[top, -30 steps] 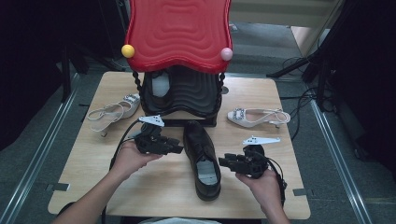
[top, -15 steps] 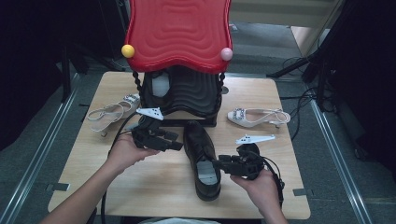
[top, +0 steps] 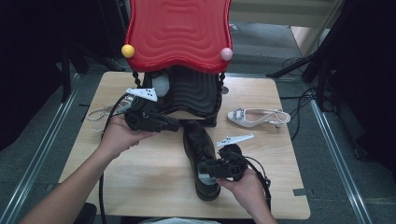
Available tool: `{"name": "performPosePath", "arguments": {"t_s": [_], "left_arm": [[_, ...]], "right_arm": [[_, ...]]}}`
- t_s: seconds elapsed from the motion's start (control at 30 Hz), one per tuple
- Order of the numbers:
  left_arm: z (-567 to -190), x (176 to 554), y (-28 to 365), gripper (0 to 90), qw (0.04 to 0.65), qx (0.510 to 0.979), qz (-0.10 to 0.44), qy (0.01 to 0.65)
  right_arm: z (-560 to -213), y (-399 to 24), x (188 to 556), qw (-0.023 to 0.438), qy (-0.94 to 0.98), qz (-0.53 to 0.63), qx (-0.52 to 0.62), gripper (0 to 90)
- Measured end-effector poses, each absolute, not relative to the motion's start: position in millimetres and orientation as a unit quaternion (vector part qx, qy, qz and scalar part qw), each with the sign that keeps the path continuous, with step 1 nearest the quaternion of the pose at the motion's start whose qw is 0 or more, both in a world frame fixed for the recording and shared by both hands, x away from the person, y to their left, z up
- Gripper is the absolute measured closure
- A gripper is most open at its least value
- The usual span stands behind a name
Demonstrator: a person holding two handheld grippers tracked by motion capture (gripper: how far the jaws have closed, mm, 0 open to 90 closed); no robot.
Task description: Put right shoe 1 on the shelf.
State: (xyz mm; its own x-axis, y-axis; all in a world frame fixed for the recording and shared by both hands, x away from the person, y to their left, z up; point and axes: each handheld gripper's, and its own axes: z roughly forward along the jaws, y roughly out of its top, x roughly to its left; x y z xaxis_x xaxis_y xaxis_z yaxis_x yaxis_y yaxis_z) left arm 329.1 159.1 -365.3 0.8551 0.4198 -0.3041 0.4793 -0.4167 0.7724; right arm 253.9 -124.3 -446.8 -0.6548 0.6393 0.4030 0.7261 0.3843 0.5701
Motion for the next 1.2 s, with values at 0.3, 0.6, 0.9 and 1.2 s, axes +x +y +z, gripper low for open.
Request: {"name": "performPosePath", "arguments": {"t_s": [0.3, 0.6, 0.9, 1.2], "left_arm": [[-338.0, 339.2, 158.6, 84.7, 0.468, 0.845, -0.013, 0.258], [-305.7, 357.5, 164.6, 81.2, 0.488, 0.834, -0.013, 0.258], [-274.4, 370.8, 167.3, 64.2, 0.491, 0.831, 0.015, 0.262], [-252.2, 384.3, 166.9, 65.4, 0.495, 0.829, 0.030, 0.259]], "right_arm": [[-460.3, -103.7, 255.9, 0.079, -0.843, -0.335, -0.413, 62.2], [-475.3, -86.8, 263.9, 0.076, -0.852, -0.309, -0.416, 62.7], [-482.3, -78.6, 269.3, 0.071, -0.857, -0.291, -0.419, 64.1], [-483.7, -77.9, 269.0, 0.063, -0.859, -0.287, -0.420, 68.1]]}}
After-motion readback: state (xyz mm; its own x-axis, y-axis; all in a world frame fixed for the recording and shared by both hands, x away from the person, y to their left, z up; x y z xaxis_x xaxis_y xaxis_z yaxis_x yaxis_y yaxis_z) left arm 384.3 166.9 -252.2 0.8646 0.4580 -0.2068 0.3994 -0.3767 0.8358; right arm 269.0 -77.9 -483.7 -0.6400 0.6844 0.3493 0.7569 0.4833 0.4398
